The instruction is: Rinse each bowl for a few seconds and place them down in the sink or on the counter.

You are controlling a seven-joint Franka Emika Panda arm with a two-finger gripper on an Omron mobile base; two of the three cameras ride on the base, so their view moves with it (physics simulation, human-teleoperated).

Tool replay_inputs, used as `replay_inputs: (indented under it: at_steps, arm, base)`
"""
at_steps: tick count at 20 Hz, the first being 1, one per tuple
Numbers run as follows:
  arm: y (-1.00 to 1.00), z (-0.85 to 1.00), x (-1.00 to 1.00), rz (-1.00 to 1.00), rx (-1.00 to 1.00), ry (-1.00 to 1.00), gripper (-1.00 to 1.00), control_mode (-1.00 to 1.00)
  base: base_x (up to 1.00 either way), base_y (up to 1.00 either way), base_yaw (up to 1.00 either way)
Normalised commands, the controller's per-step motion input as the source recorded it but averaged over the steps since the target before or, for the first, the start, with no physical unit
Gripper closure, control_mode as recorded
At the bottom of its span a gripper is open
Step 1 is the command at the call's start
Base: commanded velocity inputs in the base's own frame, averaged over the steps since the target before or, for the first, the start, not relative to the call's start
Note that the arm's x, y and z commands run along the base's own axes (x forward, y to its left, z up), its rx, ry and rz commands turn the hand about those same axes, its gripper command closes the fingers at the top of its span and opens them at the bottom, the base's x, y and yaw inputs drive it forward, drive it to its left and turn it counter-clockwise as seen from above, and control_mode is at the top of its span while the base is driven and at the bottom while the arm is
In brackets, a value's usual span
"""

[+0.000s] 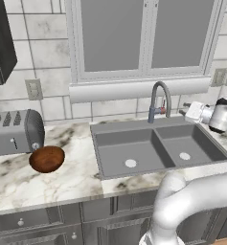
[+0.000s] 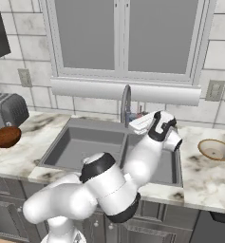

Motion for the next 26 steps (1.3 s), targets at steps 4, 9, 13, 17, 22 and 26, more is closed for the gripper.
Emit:
replay_inputs:
  at_steps: [4,9,13,17,22,26]
  arm:
    - [0.0,-0.02,0.26,0.0,0.0,-0.09,-1.0,-1.0]
    - [0.03,0.0,0.3,-0.06,0.0,-0.01,-1.0,-1.0]
    - [0.0,0.0,0.31,-0.08,0.0,0.06,-1.0,-1.0]
    - [0.0,0.0,0.27,-0.07,0.0,0.1,-1.0,-1.0]
    - [0.0,-0.02,0.23,-0.05,0.0,0.08,-1.0,-1.0]
    - [0.0,-0.13,0.25,-0.03,0.0,0.02,-1.0,-1.0]
  base:
    - [0.0,0.0,0.0]
    - [0.0,0.0,0.0]
    - [0.0,0.0,0.0]
    - [0.0,0.0,0.0]
    - [0.0,0.0,0.0]
    - [0.0,0.0,0.0]
